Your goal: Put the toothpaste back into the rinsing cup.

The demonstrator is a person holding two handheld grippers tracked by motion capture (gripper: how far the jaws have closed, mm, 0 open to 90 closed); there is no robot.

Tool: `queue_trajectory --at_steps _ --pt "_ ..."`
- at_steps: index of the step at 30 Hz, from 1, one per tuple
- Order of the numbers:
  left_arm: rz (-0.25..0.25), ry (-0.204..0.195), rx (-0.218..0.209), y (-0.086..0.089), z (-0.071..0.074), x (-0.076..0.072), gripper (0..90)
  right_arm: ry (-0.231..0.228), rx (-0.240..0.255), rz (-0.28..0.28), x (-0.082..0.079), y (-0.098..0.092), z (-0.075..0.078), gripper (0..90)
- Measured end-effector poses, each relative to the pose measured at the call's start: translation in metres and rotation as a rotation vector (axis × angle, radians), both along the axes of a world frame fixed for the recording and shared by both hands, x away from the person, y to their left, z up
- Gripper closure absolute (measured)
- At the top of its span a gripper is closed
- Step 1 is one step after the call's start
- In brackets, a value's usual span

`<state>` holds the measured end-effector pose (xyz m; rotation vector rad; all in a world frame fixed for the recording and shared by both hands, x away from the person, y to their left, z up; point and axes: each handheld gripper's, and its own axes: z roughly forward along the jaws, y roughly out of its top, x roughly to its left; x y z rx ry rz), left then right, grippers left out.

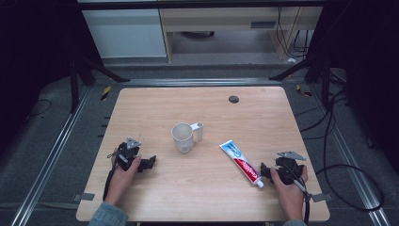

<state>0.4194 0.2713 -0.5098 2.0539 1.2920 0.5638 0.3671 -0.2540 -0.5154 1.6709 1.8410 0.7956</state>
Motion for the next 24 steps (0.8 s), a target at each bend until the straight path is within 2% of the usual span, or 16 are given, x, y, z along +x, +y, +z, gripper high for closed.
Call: queue_trajectory --at_steps 3,5,8,10,13,18,22,23,24 --pt "0.000 0.000 0.000 0.000 0.000 0.000 0.0 0.001 0.008 0.007 0.001 -0.001 0.000 2.4" --pt "0.000 0.000 0.000 0.000 0.000 0.000 0.0 -0.021 0.025 -0.012 0.000 -0.004 0.002 10.5" --pt "-0.002 0.001 0.000 0.000 0.000 0.000 0.0 -0.032 0.014 -0.014 -0.003 -0.003 0.007 9.8" --pt "-0.002 0.001 0.001 0.000 0.000 0.000 0.0 -0.035 0.002 0.017 -0.006 0.001 0.013 9.6" --pt "-0.001 0.000 0.000 0.000 0.000 0.000 0.0 -0.026 -0.066 0.061 -0.011 0.006 0.026 10.7" --pt "0.000 0.000 0.000 0.000 0.000 0.000 0.0 -0.017 -0.104 0.148 -0.019 0.018 0.054 15.4" --pt "-0.001 0.000 0.000 0.000 0.000 0.000 0.0 -0.002 -0.121 0.203 -0.020 0.027 0.075 16.1" --pt "-0.001 0.000 0.000 0.000 0.000 0.000 0.0 -0.002 -0.121 0.203 -0.020 0.027 0.075 16.1" --pt "-0.001 0.000 0.000 0.000 0.000 0.000 0.0 0.009 -0.123 0.222 -0.019 0.030 0.083 16.6"
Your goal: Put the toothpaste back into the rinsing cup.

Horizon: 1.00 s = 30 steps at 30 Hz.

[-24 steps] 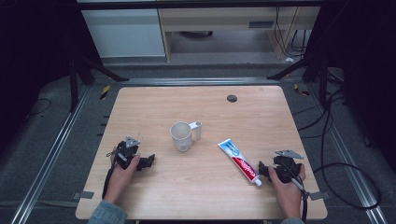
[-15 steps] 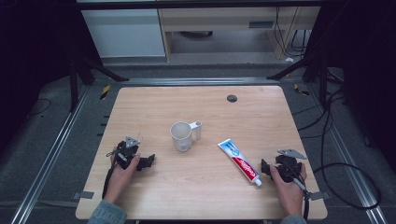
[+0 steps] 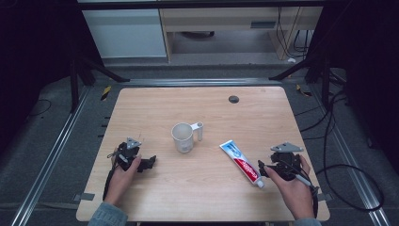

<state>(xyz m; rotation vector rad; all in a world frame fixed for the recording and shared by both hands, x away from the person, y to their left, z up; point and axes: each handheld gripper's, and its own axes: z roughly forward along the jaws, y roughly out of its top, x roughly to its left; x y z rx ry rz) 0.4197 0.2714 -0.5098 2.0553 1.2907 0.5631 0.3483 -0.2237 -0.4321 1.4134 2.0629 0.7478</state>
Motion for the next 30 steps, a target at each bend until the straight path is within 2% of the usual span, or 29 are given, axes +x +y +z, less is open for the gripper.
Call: queue_trajectory --at_steps 1,7,9,14,21,23,30 --pt "0.000 0.000 0.000 0.000 0.000 0.000 0.0 0.000 0.000 0.000 0.000 0.000 0.000 16.6" --pt "-0.002 0.001 -0.001 0.000 0.000 0.000 0.0 0.021 -0.020 0.033 0.009 0.009 0.025 20.0" --pt "-0.002 0.000 -0.001 0.000 0.000 0.000 0.0 0.041 -0.019 0.043 0.012 0.010 0.032 26.9" --pt "-0.003 0.000 -0.002 0.000 0.000 -0.001 0.0 0.066 -0.013 0.074 0.020 0.014 0.046 25.7" --pt "-0.005 0.000 -0.001 0.001 0.000 -0.003 0.0 0.096 -0.032 0.106 0.031 0.027 0.050 24.1" --pt "-0.004 0.000 -0.001 0.001 0.000 -0.003 0.0 0.107 -0.056 0.124 0.035 0.032 0.052 21.6" --pt "-0.003 -0.001 0.000 0.001 0.000 -0.003 0.0 0.147 -0.106 0.148 0.043 0.041 0.054 22.5"
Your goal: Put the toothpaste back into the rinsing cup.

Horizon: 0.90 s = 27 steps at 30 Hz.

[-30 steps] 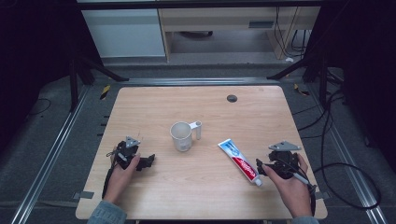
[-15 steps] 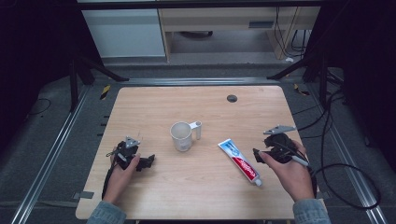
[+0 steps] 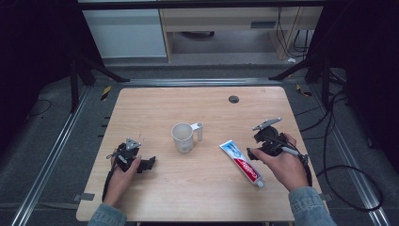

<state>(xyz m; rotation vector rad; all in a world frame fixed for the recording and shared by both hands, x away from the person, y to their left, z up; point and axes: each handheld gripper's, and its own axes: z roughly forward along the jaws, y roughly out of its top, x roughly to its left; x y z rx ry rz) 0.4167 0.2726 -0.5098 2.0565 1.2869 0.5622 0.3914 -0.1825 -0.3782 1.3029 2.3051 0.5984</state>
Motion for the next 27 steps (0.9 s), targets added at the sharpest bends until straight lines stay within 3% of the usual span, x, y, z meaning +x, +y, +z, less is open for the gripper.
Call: queue_trajectory --at_steps 6,18,27 --pt "0.000 0.000 0.000 0.000 0.000 0.000 0.0 0.040 -0.013 0.019 0.005 0.005 -0.006 24.0" --pt "0.001 0.000 -0.001 0.000 0.000 0.000 0.0 0.125 -0.024 0.062 0.018 0.019 -0.021 36.9" --pt "0.003 0.001 -0.002 0.000 0.000 0.000 0.0 0.181 -0.050 0.057 0.033 0.031 -0.033 41.4"
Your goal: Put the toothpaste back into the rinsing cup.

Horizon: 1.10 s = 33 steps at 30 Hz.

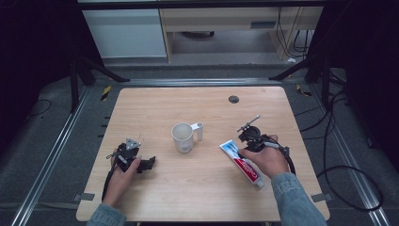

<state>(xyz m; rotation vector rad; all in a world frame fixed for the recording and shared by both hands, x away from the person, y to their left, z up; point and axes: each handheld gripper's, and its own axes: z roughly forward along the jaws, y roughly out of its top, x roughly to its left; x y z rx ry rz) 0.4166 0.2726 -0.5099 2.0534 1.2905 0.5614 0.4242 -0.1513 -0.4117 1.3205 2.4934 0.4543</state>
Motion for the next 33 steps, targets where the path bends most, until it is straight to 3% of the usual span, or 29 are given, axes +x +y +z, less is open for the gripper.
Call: queue_trajectory --at_steps 3,7,15,33 --pt "0.003 0.000 0.000 0.000 0.000 0.000 0.0 0.052 -0.007 -0.006 0.008 0.002 -0.010 39.7" --pt "0.003 0.000 0.000 0.000 0.000 0.000 0.0 0.078 0.007 -0.003 0.012 0.004 -0.014 38.3" --pt "0.003 0.000 0.000 0.000 0.000 0.000 0.0 0.148 -0.018 0.021 0.020 0.019 -0.029 36.3" --pt "0.004 0.001 0.001 0.000 0.000 0.000 0.0 0.229 -0.043 0.014 0.032 0.025 -0.044 43.9"
